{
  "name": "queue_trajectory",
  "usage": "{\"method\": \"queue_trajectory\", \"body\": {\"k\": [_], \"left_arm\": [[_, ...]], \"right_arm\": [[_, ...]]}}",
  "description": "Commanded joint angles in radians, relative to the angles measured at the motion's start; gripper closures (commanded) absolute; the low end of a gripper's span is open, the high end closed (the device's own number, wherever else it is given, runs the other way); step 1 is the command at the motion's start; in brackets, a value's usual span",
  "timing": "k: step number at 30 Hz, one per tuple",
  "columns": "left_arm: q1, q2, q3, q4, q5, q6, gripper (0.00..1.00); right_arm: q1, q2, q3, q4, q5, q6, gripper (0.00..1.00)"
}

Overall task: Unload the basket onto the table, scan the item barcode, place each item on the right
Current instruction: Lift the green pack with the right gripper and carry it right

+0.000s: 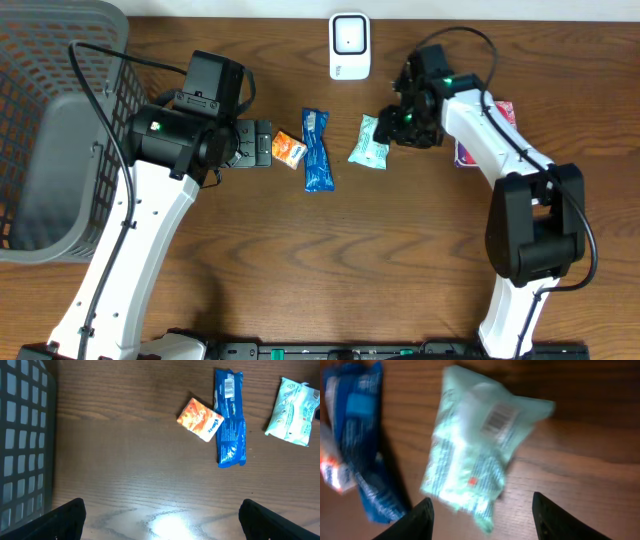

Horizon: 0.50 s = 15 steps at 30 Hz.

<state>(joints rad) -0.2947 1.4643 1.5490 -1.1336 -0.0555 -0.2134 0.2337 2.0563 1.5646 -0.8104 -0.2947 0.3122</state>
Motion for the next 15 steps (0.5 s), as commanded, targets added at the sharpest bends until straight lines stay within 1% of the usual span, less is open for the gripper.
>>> {"method": "queue_trajectory", "body": {"k": [1, 2, 5, 8, 9, 11, 13, 15], "left_arm": [[0.004, 0.005, 0.005, -0.004, -0.009, -0.01, 0.02], [0.004, 0.005, 0.005, -0.004, -0.009, -0.01, 0.02], [0.004, 0.005, 0.005, -0.004, -0.009, -0.01, 0.02], [0.004, 0.005, 0.005, -0.004, -0.009, -0.01, 0.02], [0.004, 0.005, 0.005, -0.004, -0.009, -0.01, 0.02], [0.004, 0.005, 0.005, -0.004, -0.009, -0.01, 0.02], [0.004, 0.005, 0.005, -0.004, -0.009, -0.01, 0.02], [0.004, 0.005, 0.005, -0.004, -0.009, -0.01, 0.02]], "right_arm": [[-0.024, 0.017, -0.096, 0.096, -0.094, 0.103, 0.43], [-0.024, 0.017, -0.122, 0.135, -0.121, 0.108, 0.42], [-0.016, 0.017, -0.24, 0.296, -0.152, 0.193, 0.43], [-0.005, 0.017, -0.323, 0.426, -0.179, 0.221, 0.43], [-0.002, 0.017, -0.352, 0.462, -0.156, 0.241, 0.54], [-0.003, 0.017, -0.356, 0.456, -0.101, 0.248, 0.74], [-0.014, 0.015, -0.34, 0.437, -0.088, 0.216, 0.99], [-0.03, 0.014, -0.299, 0.386, -0.074, 0.184, 0.99]]}}
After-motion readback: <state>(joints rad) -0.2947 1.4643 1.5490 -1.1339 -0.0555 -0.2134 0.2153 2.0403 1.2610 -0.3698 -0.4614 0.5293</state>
